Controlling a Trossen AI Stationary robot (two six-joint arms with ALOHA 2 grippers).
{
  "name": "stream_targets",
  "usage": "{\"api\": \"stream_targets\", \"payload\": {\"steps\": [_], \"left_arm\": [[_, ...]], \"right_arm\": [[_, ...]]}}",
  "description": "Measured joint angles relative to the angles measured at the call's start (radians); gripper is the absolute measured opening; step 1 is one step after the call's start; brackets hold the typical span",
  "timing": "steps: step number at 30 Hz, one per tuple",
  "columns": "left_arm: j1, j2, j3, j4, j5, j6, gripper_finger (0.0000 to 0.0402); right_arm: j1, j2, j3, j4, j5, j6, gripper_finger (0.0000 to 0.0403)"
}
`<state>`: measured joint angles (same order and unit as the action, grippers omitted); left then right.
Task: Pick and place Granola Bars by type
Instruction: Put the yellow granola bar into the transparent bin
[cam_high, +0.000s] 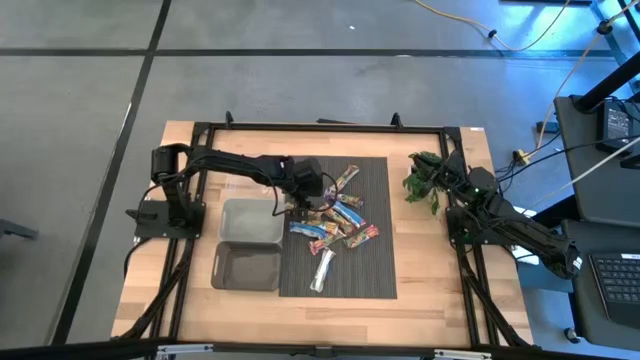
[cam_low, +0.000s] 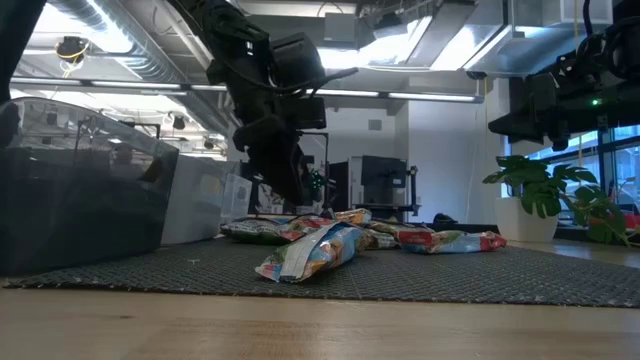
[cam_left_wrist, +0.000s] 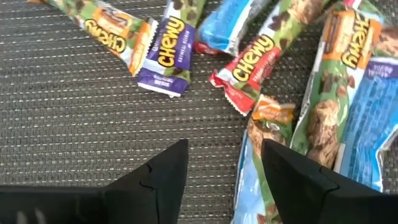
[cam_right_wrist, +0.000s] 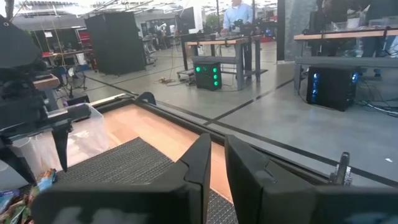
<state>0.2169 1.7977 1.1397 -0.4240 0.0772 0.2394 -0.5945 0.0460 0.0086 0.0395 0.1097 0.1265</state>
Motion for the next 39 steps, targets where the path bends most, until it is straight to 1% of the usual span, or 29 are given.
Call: {"api": "stream_targets", "payload": {"steps": [4, 9, 14, 19, 25, 33, 39], "left_arm": [[0.000, 0.000, 0.000, -0.001, 0.000, 0.001, 0.0219], [0.000, 0.000, 0.000, -0.016, -0.002, 0.008, 0.0259], [0.000, 0.000, 0.000, -0.024, -0.065, -0.017, 0.0281], [-0.005, 0.000, -0.001, -0.035, -0.068, -0.032, 0.0281], [-0.035, 0.000, -0.001, -0.044, 0.005, 0.013, 0.0272], [-0.053, 0.001, -0.001, -0.066, -0.007, -0.011, 0.0261], [-0.052, 0.009, -0.001, -0.066, -0.039, -0.016, 0.0252]], "right_arm": [[0.000, 0.000, 0.000, 0.000, -0.001, 0.000, 0.0052], [0.000, 0.000, 0.000, 0.000, -0.001, -0.001, 0.0052], [0.000, 0.000, 0.000, 0.000, -0.001, -0.004, 0.0052], [0.000, 0.000, 0.000, -0.001, -0.006, -0.004, 0.0052], [0.000, 0.000, 0.000, -0.001, -0.006, -0.004, 0.0052], [0.000, 0.000, 0.000, -0.001, -0.006, -0.004, 0.0052], [0.000, 0.000, 0.000, -0.001, -0.007, -0.004, 0.0052]]}}
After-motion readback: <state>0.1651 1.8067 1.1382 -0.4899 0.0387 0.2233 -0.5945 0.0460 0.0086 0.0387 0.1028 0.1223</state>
